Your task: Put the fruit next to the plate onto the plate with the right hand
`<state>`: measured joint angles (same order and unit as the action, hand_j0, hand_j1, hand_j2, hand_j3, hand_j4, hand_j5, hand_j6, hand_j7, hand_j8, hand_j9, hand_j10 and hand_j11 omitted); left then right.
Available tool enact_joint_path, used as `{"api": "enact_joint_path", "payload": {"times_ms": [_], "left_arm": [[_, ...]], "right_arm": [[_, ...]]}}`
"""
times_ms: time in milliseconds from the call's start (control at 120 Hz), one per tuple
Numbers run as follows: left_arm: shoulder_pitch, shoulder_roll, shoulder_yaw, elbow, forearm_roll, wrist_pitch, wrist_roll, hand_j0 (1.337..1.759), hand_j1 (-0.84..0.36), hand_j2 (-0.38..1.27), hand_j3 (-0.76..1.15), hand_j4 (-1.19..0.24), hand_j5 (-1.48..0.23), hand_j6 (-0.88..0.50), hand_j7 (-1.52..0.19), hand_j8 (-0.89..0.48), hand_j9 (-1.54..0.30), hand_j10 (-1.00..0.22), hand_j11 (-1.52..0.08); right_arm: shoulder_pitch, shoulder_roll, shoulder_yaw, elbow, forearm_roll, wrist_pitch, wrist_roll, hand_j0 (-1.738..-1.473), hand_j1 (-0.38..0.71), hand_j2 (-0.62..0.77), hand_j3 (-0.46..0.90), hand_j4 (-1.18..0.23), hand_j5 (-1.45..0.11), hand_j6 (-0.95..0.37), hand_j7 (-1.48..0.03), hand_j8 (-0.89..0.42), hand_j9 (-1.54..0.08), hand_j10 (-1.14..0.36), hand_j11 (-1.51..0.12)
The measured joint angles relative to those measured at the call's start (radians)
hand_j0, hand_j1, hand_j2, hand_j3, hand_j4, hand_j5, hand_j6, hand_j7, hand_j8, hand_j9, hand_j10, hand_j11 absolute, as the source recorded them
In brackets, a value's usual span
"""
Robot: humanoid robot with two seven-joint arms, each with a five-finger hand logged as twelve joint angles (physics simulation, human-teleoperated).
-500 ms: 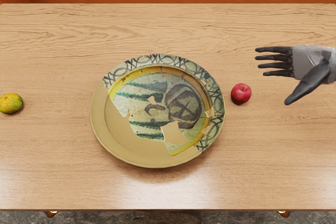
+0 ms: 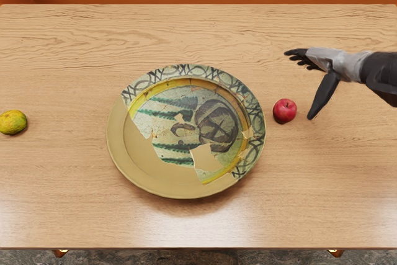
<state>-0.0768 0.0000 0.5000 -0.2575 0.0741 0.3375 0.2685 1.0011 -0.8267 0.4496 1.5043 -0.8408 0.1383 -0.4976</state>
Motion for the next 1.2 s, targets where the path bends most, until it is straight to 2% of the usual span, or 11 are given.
{"api": "enact_joint_path", "payload": {"times_ms": [142,250,667,1033,1125,1200], "left_arm": [[-0.001,0.0,-0.001,0.003,0.0,0.0,0.0,1.658,0.09,0.04,0.0,-0.22,-0.28,-0.22,-0.28,-0.22,-0.28,-0.22,-0.28],[-0.001,0.0,-0.002,0.004,0.0,0.0,0.0,1.658,0.09,0.04,0.0,-0.22,-0.28,-0.22,-0.28,-0.22,-0.28,-0.22,-0.28],[-0.001,0.0,-0.002,0.004,0.0,0.0,0.0,1.658,0.09,0.04,0.0,-0.22,-0.28,-0.22,-0.28,-0.22,-0.28,-0.22,-0.28],[-0.001,0.0,-0.002,0.004,-0.002,0.0,0.0,1.658,0.09,0.04,0.0,-0.22,-0.28,-0.22,-0.28,-0.22,-0.28,-0.22,-0.28],[-0.001,0.0,-0.002,0.004,-0.002,0.0,0.0,1.658,0.09,0.04,0.0,-0.22,-0.28,-0.22,-0.28,-0.22,-0.28,-0.22,-0.28],[-0.001,0.0,-0.002,0.004,-0.002,0.0,0.0,1.658,0.09,0.04,0.0,-0.22,-0.28,-0.22,-0.28,-0.22,-0.28,-0.22,-0.28]], "right_arm": [[-0.032,0.108,-0.042,-0.021,-0.055,-0.158,-0.031,-1.658,-0.3,-0.01,0.0,-0.05,-0.06,-0.05,-0.06,-0.05,-0.06,-0.05,-0.06],[-0.056,0.148,-0.066,-0.04,-0.101,-0.213,-0.039,-1.658,-0.29,-0.01,0.0,-0.06,-0.07,-0.06,-0.07,-0.06,-0.07,-0.05,-0.07],[-0.17,0.215,-0.08,-0.059,-0.249,-0.4,-0.044,-1.658,-0.06,-0.05,0.0,-0.24,-0.31,-0.25,-0.31,-0.25,-0.31,-0.24,-0.31],[-0.18,0.253,-0.107,-0.068,-0.267,-0.443,-0.056,-1.658,0.12,-0.08,0.0,-0.4,-0.51,-0.4,-0.51,-0.4,-0.51,-0.4,-0.51],[-0.177,0.256,-0.112,-0.066,-0.27,-0.447,-0.082,-1.658,0.18,-0.08,0.0,-0.45,-0.57,-0.45,-0.57,-0.42,-0.58,-0.45,-0.58],[-0.174,0.258,-0.113,-0.064,-0.27,-0.448,-0.094,-1.657,0.2,-0.04,0.0,-0.49,-0.63,-0.49,-0.63,-0.39,-0.63,-0.48,-0.63]]}}
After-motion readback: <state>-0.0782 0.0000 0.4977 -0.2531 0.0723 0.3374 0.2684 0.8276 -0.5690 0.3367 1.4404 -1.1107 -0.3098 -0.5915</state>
